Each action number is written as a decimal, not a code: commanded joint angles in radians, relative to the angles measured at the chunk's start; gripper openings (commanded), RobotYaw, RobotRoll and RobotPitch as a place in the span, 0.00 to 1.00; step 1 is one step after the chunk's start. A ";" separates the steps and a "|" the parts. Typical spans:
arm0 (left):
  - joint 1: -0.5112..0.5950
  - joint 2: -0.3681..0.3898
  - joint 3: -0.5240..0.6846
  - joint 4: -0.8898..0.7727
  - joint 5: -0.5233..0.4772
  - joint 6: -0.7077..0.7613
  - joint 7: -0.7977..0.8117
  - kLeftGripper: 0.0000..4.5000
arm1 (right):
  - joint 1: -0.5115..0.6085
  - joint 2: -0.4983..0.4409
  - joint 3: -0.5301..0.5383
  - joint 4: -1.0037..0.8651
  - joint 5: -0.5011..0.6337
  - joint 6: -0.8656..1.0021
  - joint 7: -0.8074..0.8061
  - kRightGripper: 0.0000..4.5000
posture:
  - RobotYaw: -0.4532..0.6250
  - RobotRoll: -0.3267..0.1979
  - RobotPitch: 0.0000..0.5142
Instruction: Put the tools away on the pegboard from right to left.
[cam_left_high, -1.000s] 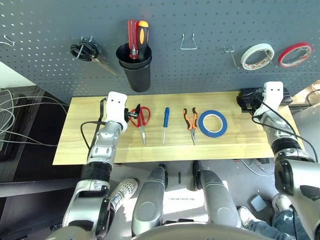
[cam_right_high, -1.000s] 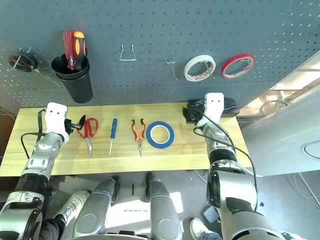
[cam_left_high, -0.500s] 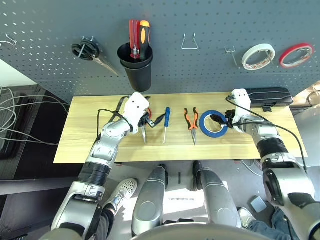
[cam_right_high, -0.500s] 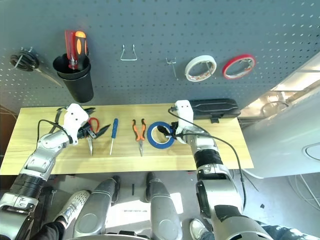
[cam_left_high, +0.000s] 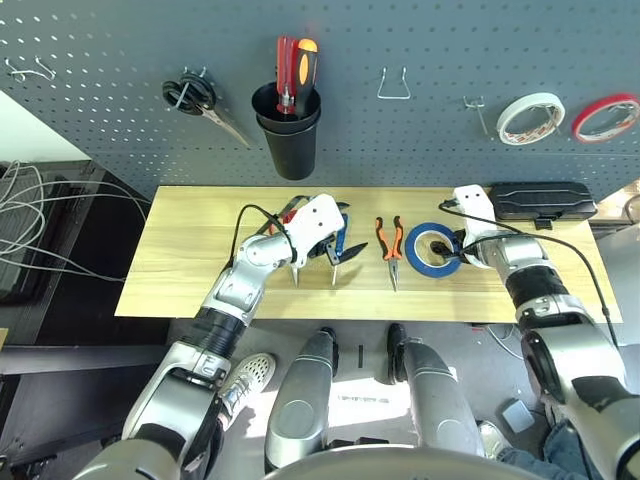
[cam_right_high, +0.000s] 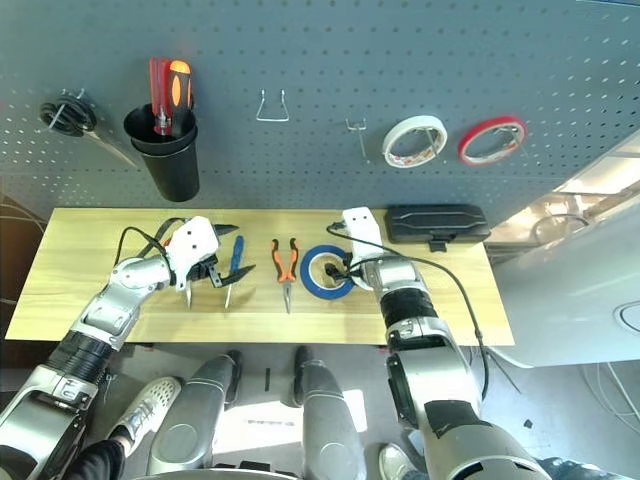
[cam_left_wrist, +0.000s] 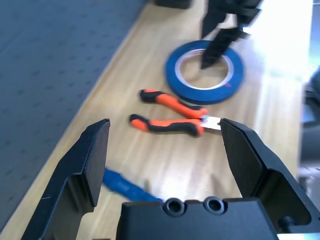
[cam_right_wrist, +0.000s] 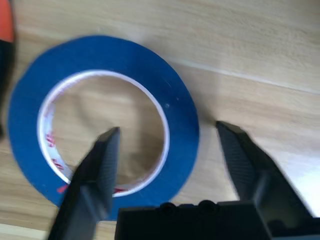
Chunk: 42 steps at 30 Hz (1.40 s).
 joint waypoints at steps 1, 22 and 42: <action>0.022 -0.004 -0.027 -0.001 0.000 -0.054 -0.038 1.00 | 0.074 0.003 0.008 0.037 -0.007 0.020 -0.001 0.63 | 0.56 0.62 0.54; -0.003 -0.031 0.014 0.044 -0.013 -0.255 -0.021 1.00 | 0.398 -0.155 -0.050 -0.735 0.037 -0.388 0.127 0.16 | 0.51 0.62 0.53; -0.037 -0.066 0.068 0.079 -0.042 -0.407 0.064 1.00 | 0.517 -0.210 -0.184 -0.858 -0.005 -1.067 0.028 0.16 | 0.50 0.62 0.54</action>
